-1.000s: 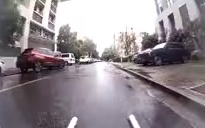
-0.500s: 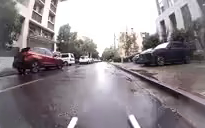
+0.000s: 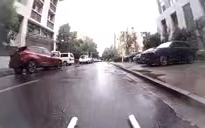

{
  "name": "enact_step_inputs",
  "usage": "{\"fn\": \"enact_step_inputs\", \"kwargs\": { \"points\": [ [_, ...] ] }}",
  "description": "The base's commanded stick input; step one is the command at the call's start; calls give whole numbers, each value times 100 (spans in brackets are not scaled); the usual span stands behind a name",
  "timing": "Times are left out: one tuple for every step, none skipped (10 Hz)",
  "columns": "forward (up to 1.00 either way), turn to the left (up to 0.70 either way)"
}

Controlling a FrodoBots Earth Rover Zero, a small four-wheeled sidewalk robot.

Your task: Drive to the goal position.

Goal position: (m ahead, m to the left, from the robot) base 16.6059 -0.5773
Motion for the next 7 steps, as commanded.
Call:
{"fn": "enact_step_inputs", "kwargs": {
  "points": [
    [70,0],
    [70,0],
    [70,0],
    [70,0],
    [70,0],
    [70,0],
    [70,-2]
  ]
}}
